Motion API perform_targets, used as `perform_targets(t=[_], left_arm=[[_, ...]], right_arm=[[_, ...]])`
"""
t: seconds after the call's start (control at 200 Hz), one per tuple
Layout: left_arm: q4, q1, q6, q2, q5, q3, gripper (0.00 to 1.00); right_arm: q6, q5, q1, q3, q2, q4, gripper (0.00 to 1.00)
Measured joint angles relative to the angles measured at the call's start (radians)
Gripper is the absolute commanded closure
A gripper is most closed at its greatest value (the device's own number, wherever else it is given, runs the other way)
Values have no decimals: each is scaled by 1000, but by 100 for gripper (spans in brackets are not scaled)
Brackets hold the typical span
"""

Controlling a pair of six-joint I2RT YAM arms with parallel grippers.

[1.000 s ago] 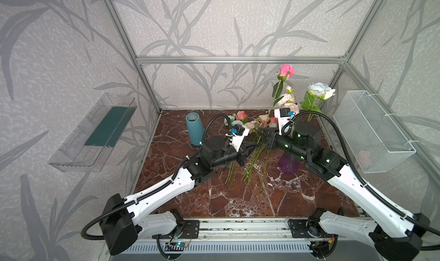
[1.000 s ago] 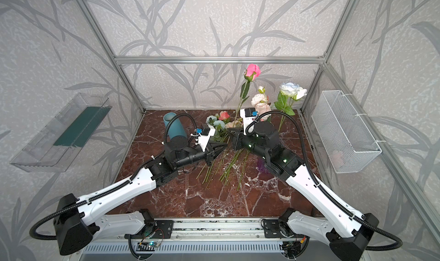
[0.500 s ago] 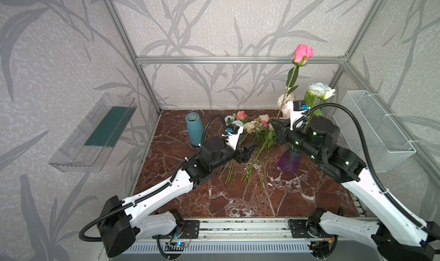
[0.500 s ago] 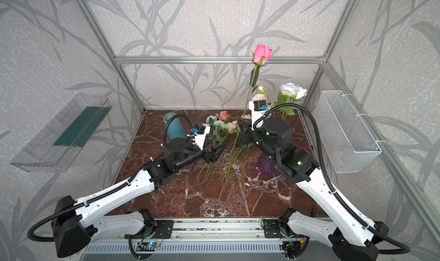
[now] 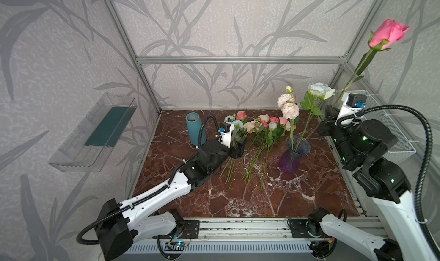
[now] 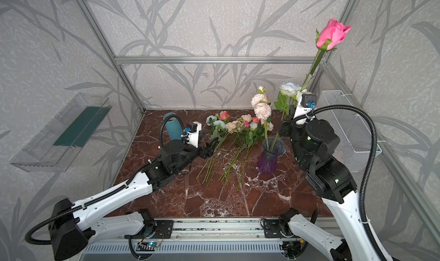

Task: Arrange the flowers into the vase
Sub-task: 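Carry the pink rose with the right gripper and lower it into the vase, then release the rose with the right gripper while the left gripper grasps peach rose stems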

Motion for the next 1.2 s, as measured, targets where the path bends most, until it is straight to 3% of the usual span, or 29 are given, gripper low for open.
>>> perform_targets(t=[0.265, 0.5, 0.99, 1.2], left_arm=[[0, 0, -15, 5, 2, 0, 25], [0, 0, -17, 22, 3, 0, 25], [-2, 0, -18, 63, 5, 0, 25], [-100, 0, -26, 173, 2, 68, 30]], right_arm=[[68, -40, -105, -216, 12, 31, 91], [185, -85, -118, -375, 2, 31, 68], [272, -166, -119, -393, -146, -73, 63], [317, -238, -119, -381, -235, -119, 64]])
